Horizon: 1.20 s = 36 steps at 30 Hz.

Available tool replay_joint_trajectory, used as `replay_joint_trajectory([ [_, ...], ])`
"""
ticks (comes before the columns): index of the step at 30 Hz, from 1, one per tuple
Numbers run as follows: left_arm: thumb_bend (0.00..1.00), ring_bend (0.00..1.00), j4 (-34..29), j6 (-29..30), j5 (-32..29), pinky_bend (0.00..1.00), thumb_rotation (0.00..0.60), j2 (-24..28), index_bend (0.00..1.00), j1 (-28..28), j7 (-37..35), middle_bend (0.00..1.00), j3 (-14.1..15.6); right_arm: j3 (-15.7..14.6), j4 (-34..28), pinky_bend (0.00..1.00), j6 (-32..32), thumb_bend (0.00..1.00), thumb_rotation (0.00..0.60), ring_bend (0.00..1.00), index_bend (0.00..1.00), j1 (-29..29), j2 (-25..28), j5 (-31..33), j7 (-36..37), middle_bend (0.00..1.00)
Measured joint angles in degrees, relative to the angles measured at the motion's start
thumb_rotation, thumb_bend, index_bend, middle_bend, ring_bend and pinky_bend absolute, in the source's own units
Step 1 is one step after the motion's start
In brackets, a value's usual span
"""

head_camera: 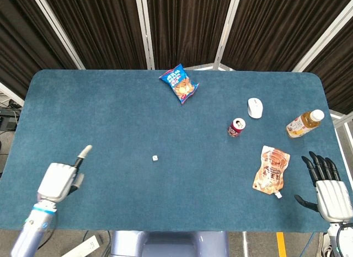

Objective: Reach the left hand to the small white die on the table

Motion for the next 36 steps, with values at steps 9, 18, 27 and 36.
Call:
replay_joint_trajectory([
  [9, 0.65, 0.88, -5.95, -10.50, -19.99, 0.85, 0.600, -5.20, 0.00, -8.88, 13.52, 0.88, -4.46, 0.85, 0.07, 0.00, -1.02, 0.00, 0.600, 0.00, 0.06, 0.37, 0.64, 1.87, 1.90, 0.00],
  [18, 0.65, 0.88, -5.83, -13.60, -41.16, 0.85, 0.600, -13.50, 0.00, -20.45, 26.47, 0.88, -7.94, 1.30, 1.16, 0.00, -2.37, 0.00, 0.600, 0.00, 0.06, 0.79, 0.88, 3.28, 4.14, 0.00],
  [27, 0.65, 0.88, -1.02, -12.62, -54.14, 0.85, 0.600, -23.20, 0.00, -31.34, 33.43, 0.88, -9.10, 1.63, 1.64, 0.00, -2.34, 0.00, 0.600, 0.00, 0.06, 0.57, 1.64, 3.96, 6.44, 0.00],
  [36, 0.65, 0.88, 1.00, -9.69, -57.38, 0.85, 0.600, -26.29, 0.00, -34.82, 34.22, 0.88, -8.48, 1.57, 1.88, 0.00, -1.76, 0.00, 0.600, 0.00, 0.06, 0.17, 1.89, 3.86, 7.16, 0.00],
])
